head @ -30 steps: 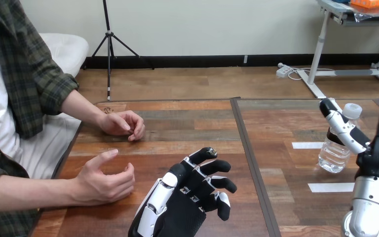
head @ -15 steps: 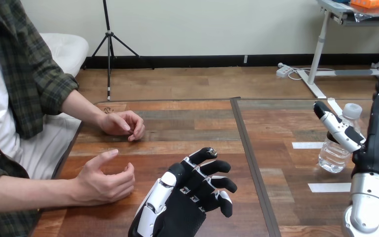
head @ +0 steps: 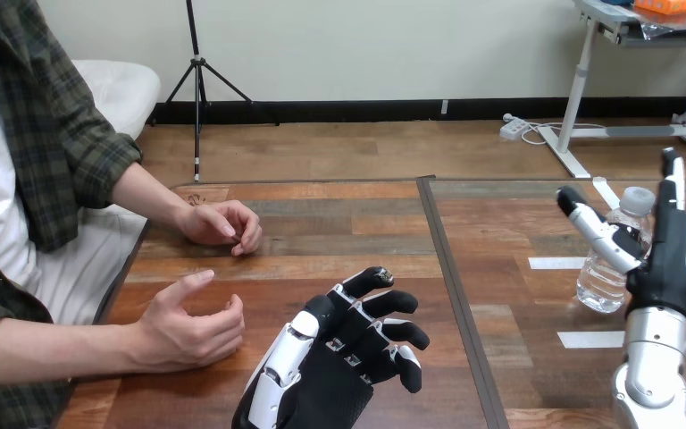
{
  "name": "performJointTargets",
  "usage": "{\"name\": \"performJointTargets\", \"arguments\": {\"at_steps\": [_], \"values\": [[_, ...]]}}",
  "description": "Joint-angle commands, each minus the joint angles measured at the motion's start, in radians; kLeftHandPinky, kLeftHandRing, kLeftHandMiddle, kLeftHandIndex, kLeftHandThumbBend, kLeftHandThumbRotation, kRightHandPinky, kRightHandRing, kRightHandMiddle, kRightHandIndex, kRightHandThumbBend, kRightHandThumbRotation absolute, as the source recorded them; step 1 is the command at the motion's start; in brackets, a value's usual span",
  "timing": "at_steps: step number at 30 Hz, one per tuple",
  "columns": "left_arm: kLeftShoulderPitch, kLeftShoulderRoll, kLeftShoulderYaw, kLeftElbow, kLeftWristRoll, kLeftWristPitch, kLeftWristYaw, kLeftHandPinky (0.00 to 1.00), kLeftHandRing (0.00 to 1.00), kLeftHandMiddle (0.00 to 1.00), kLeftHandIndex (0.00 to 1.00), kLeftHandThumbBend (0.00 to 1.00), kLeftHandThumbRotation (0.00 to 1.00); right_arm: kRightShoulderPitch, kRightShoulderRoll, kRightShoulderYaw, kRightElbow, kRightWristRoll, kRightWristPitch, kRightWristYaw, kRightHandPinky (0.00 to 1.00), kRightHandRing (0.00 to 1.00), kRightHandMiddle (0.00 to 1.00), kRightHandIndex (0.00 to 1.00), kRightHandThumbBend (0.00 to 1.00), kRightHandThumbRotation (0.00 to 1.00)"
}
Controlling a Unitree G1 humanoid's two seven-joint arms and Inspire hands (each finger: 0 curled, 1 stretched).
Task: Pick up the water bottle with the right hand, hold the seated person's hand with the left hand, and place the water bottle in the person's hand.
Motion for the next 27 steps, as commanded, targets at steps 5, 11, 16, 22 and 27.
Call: {"name": "performJointTargets", "arguments": {"at_steps": [5, 11, 16, 22, 27], "values": [[-0.021, -0.082, 0.008, -0.007, -0.018, -0.025, -0.021, 0.4, 0.6, 0.67, 0.7, 0.0, 0.68, -0.12, -0.025, 0.019, 0.035, 0.004, 0.012, -0.001, 0.42, 0.95, 0.98, 0.98, 0.94, 0.4], [-0.018, -0.078, 0.012, -0.013, -0.019, -0.021, -0.023, 0.4, 0.6, 0.67, 0.7, 0.0, 0.69, -0.131, -0.027, 0.027, 0.044, 0.0, 0.038, 0.0, 0.11, 0.98, 1.0, 0.99, 0.9, 0.37], [-0.016, -0.076, 0.013, -0.016, -0.021, -0.016, -0.023, 0.4, 0.6, 0.68, 0.7, 0.0, 0.69, -0.136, -0.032, 0.036, 0.049, -0.01, 0.054, -0.01, 0.03, 1.0, 1.0, 1.0, 0.86, 0.35], [-0.014, -0.075, 0.014, -0.022, -0.029, -0.001, -0.016, 0.4, 0.6, 0.67, 0.7, 0.0, 0.7, -0.141, -0.037, 0.043, 0.054, -0.015, 0.063, -0.019, 0.01, 1.0, 1.0, 1.0, 0.83, 0.31], [-0.015, -0.071, 0.015, -0.021, -0.032, -0.003, -0.023, 0.41, 0.6, 0.68, 0.7, 0.0, 0.71, -0.144, -0.042, 0.046, 0.057, -0.013, 0.076, -0.02, 0.0, 1.0, 1.0, 1.0, 0.81, 0.29]]}}
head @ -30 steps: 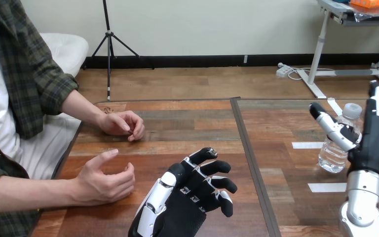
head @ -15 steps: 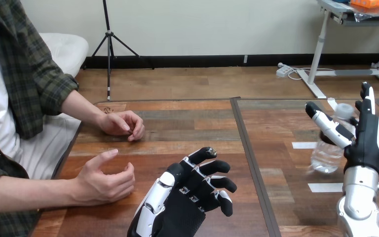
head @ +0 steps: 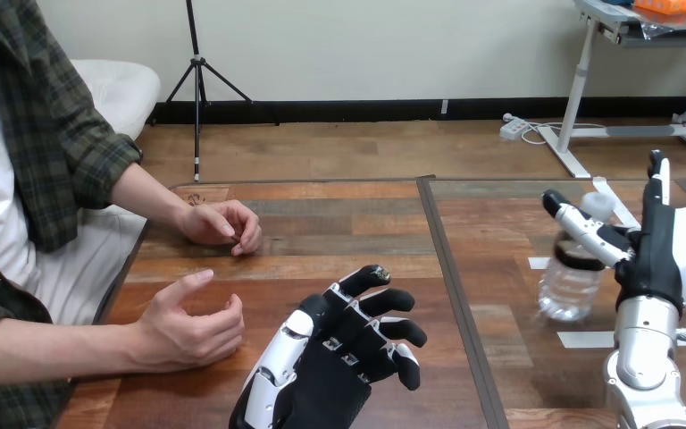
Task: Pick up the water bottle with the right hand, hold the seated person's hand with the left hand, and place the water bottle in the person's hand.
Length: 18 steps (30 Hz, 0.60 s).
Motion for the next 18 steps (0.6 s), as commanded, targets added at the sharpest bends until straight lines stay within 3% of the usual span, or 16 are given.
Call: {"name": "performJointTargets", "arguments": {"at_steps": [1, 18], "values": [[-0.016, -0.07, 0.008, -0.023, -0.021, -0.001, -0.008, 0.41, 0.6, 0.68, 0.7, 0.0, 0.71, -0.084, -0.036, 0.012, 0.003, -0.001, 0.001, -0.005, 0.0, 1.0, 1.0, 1.0, 0.81, 0.29], [-0.012, -0.062, 0.007, -0.034, -0.028, 0.004, -0.005, 0.43, 0.62, 0.68, 0.71, 0.0, 0.74, -0.073, -0.04, 0.025, -0.013, -0.006, 0.051, -0.036, 0.0, 1.0, 1.0, 1.0, 0.76, 0.22]]}}
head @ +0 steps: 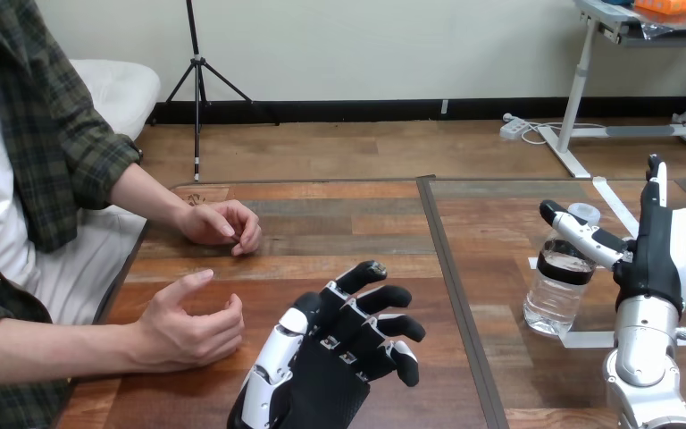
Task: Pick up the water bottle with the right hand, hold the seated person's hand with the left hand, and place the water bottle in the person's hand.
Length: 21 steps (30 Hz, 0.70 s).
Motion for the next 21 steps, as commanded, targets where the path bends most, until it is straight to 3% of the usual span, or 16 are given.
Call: {"name": "performJointTargets", "arguments": {"at_steps": [1, 21], "values": [[-0.012, -0.063, 0.006, -0.032, -0.009, -0.003, -0.003, 0.43, 0.62, 0.68, 0.71, 0.0, 0.74, -0.065, -0.032, 0.01, -0.014, -0.003, 0.001, -0.022, 0.0, 1.0, 1.0, 0.99, 0.75, 0.21], [-0.013, -0.055, 0.005, -0.043, -0.004, 0.005, 0.007, 0.46, 0.62, 0.68, 0.71, 0.0, 0.78, -0.044, -0.027, 0.025, -0.031, -0.008, -0.017, -0.017, 0.0, 1.0, 1.0, 0.96, 0.74, 0.18]]}}
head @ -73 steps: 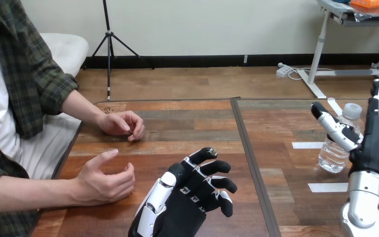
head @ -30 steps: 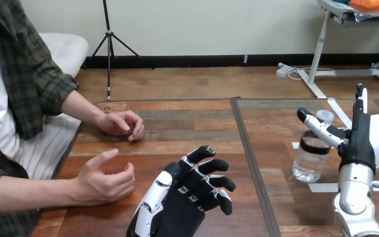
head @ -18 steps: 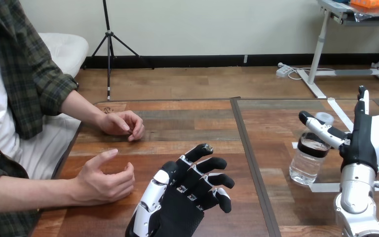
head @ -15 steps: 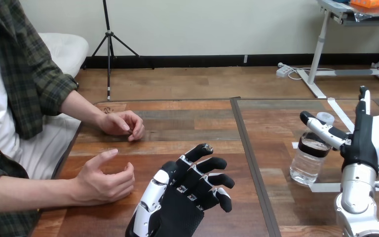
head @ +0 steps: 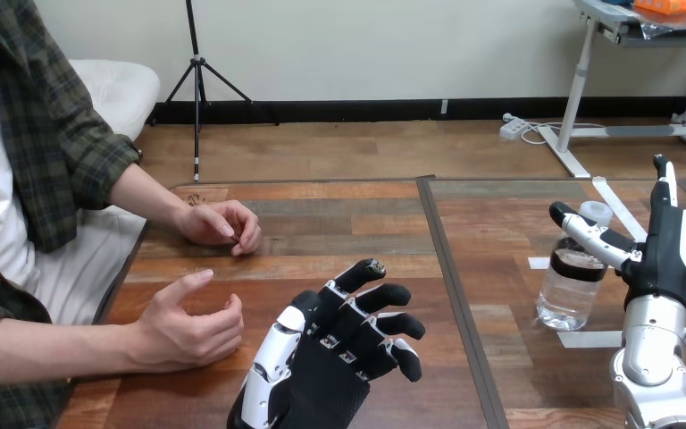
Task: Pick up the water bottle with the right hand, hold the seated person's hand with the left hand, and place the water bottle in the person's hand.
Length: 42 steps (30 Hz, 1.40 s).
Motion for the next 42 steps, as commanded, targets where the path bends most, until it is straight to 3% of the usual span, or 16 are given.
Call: {"name": "performJointTargets", "arguments": {"at_steps": [1, 27, 33, 36, 39, 42], "values": [[-0.013, -0.055, 0.005, -0.04, -0.004, -0.001, 0.004, 0.46, 0.62, 0.68, 0.71, 0.0, 0.78, -0.042, -0.013, 0.023, -0.033, -0.01, -0.022, -0.004, 0.0, 1.0, 1.0, 0.96, 0.74, 0.18], [-0.022, -0.059, 0.009, -0.031, 0.01, -0.026, 0.009, 0.45, 0.61, 0.68, 0.72, 0.0, 0.81, -0.006, -0.009, 0.07, -0.083, -0.031, -0.057, 0.023, 0.0, 1.0, 0.99, 0.94, 0.74, 0.17], [-0.026, -0.062, 0.009, -0.024, 0.006, -0.026, 0.008, 0.45, 0.61, 0.68, 0.72, 0.0, 0.81, 0.003, -0.002, 0.066, -0.103, -0.009, -0.05, 0.058, 0.0, 1.0, 0.99, 0.94, 0.74, 0.18], [-0.023, -0.063, 0.007, -0.028, 0.009, -0.027, 0.013, 0.46, 0.61, 0.68, 0.71, 0.0, 0.82, 0.01, -0.015, 0.089, -0.109, -0.039, -0.062, 0.052, 0.0, 1.0, 0.99, 0.95, 0.73, 0.18], [-0.03, -0.061, 0.008, -0.019, 0.001, -0.023, -0.003, 0.48, 0.62, 0.68, 0.72, 0.0, 0.82, 0.011, 0.005, 0.057, -0.118, 0.016, -0.051, 0.097, 0.0, 0.98, 0.98, 0.94, 0.76, 0.19], [-0.031, -0.064, 0.01, -0.017, -0.002, -0.022, -0.002, 0.48, 0.62, 0.69, 0.72, 0.0, 0.82, 0.015, 0.001, 0.069, -0.123, 0.002, -0.054, 0.089, 0.0, 0.97, 0.98, 0.94, 0.76, 0.19]]}}
